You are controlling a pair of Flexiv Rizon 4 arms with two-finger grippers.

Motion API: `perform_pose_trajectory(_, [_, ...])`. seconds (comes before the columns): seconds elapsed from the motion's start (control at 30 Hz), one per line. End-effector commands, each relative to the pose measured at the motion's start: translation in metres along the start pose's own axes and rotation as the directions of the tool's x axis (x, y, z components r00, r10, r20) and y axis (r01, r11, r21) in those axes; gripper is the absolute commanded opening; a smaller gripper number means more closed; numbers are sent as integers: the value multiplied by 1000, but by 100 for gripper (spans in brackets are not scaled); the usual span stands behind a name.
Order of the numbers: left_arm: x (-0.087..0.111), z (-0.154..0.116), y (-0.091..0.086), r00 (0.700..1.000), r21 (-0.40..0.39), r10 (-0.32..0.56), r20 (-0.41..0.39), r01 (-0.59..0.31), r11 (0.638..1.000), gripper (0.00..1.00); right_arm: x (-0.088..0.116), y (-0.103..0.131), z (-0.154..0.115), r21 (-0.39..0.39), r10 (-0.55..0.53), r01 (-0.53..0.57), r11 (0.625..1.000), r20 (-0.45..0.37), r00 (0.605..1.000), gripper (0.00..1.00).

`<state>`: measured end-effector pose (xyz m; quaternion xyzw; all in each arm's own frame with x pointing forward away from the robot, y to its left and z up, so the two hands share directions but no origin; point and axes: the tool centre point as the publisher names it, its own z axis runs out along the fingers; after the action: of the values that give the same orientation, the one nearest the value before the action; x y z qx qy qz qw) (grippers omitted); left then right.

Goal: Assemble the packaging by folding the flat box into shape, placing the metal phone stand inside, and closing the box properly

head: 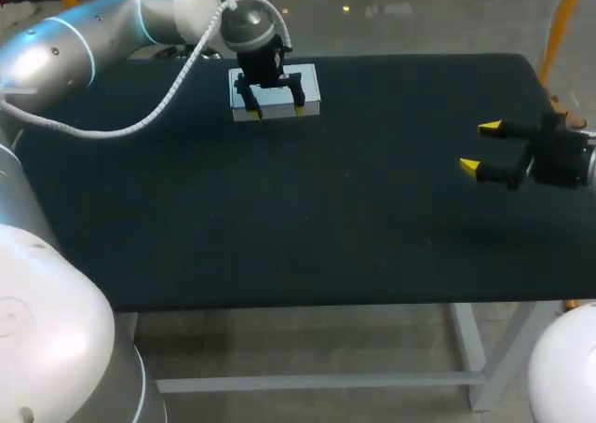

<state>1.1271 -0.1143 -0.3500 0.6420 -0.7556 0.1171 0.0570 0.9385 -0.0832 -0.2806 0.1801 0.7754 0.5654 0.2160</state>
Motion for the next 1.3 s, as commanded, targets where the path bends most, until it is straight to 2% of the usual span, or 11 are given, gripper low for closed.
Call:
perform_pose_trajectory(0.03, [1, -26, 69, 999, 291, 45, -25, -36, 956, 100, 0, -1, -1, -6, -1, 1, 1000, -2, 1000, 100])
perform_pose_trajectory(0.33, [1, -45, 122, 987, 425, 133, -87, -84, 901, 100, 0, -1, -1, -6, -1, 1, 1000, -2, 1000, 100])
perform_pose_trajectory(0.63, [-8, -53, 160, 968, 544, 222, -118, -124, 830, 100, 0, -1, -1, -6, -1, 1, 1000, -2, 1000, 100])
perform_pose_trajectory(1.03, [-23, -61, 183, 932, 646, 327, -160, -151, 748, 100, 0, -1, -1, -6, -1, 1, 1000, -2, 1000, 100])
perform_pose_trajectory(1.3, [-27, -70, 192, 893, 701, 414, -175, -182, 689, 100, 0, -1, -1, -6, -1, 1, 1000, -2, 1000, 100])
